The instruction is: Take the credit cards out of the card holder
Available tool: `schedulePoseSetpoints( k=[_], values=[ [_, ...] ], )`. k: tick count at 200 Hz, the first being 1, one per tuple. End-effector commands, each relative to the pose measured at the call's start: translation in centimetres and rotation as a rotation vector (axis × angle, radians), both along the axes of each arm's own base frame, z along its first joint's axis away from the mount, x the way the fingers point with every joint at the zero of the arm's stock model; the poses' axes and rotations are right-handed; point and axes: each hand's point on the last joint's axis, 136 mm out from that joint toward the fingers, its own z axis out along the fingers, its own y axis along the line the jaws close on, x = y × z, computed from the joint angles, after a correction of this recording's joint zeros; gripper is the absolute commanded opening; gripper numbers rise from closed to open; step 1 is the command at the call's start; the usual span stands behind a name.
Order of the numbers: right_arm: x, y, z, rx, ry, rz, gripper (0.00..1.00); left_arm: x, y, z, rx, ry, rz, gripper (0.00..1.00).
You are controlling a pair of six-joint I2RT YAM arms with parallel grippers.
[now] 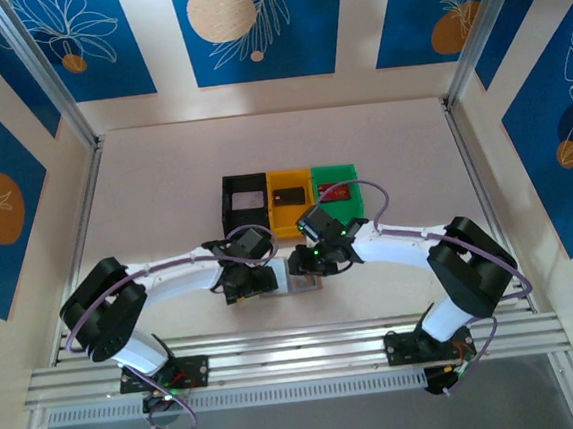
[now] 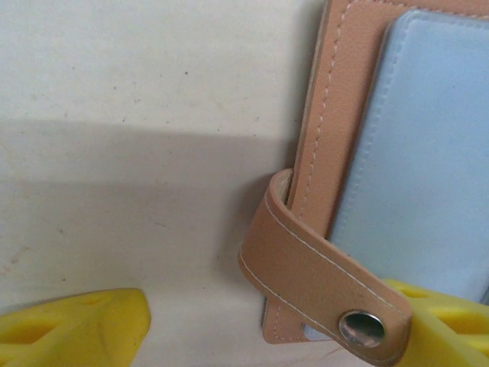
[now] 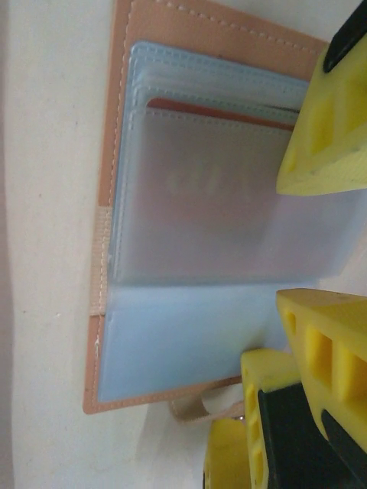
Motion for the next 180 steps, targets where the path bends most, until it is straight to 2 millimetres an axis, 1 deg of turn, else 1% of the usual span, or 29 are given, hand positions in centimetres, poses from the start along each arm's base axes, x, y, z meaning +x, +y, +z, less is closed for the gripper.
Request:
schedulePoseSetpoints(
  k=[1,32,45,92,118,152,180],
  values=[
    [-0.5,0.2,0.1,0.012,0.014,0.011,0.38,-2.5,-2.0,-3.2,-0.078,0.096,-0.04,0.78],
    [0.2,-2.1,0.0,-0.106,-0.012,-0.051,0.38,-2.5,-1.6,-3.0,-0.058,0.088,-0.042,0.78],
    [0.2,-2.4,-0.1,-0.13,-0.008,-0.054,0.38,-2.5,-1.5,-3.1,-0.054,0.087,-0.042,0.78],
    [-0.2,-2.4,-1.2,-0.161,0.016,-0.059,0.39,-2.9,-1.3,-3.6,-0.045,0.101,-0.035,0.78],
    [-0.2,-2.6,-1.4,-0.182,0.003,-0.055,0.39,-3.2,-1.3,-4.0,-0.036,0.109,-0.041,0.78],
    [-0.4,-1.6,-1.2,-0.15,-0.001,-0.026,0.38,-3.4,-1.6,-4.4,-0.04,0.112,-0.043,0.78],
    [-0.6,-0.9,-0.9,-0.121,-0.003,-0.009,0.35,-3.5,-1.9,-4.6,-0.041,0.117,-0.048,0.78]
  ],
)
